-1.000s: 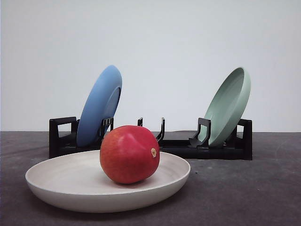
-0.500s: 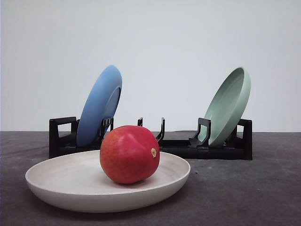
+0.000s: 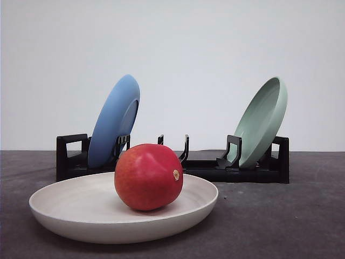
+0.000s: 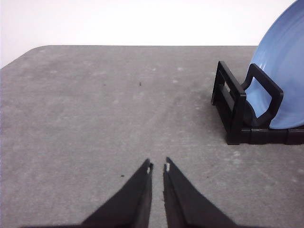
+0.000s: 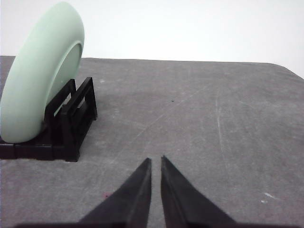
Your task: Place pomegranate in white plate
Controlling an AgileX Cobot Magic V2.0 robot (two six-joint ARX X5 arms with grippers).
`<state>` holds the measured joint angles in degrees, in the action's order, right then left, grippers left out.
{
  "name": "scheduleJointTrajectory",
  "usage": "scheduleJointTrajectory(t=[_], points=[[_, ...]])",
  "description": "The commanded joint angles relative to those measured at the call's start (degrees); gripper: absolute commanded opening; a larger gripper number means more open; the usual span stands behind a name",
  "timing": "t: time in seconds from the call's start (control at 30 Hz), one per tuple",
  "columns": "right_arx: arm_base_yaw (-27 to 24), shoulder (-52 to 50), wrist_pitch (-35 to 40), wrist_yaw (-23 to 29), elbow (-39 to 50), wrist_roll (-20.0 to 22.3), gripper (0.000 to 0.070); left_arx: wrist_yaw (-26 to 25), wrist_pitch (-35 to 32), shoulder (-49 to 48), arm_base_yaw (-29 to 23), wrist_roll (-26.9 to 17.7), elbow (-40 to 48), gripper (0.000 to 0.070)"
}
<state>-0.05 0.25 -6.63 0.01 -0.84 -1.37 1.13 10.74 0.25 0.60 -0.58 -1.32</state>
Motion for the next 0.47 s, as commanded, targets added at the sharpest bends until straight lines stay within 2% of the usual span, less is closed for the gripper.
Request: scheduleJointTrajectory(t=[0.0, 0.43], points=[[-0.02, -0.04, 0.66, 0.04, 0.22, -0.67, 0.0033, -0.26, -0.02, -0.07, -0.11, -0.02, 0.63, 0.0026], [-0.02, -0.04, 0.66, 0.04, 0.22, -0.67, 0.0033, -0.26, -0.02, -0.07, -0.11, -0.02, 0.63, 0.0026]])
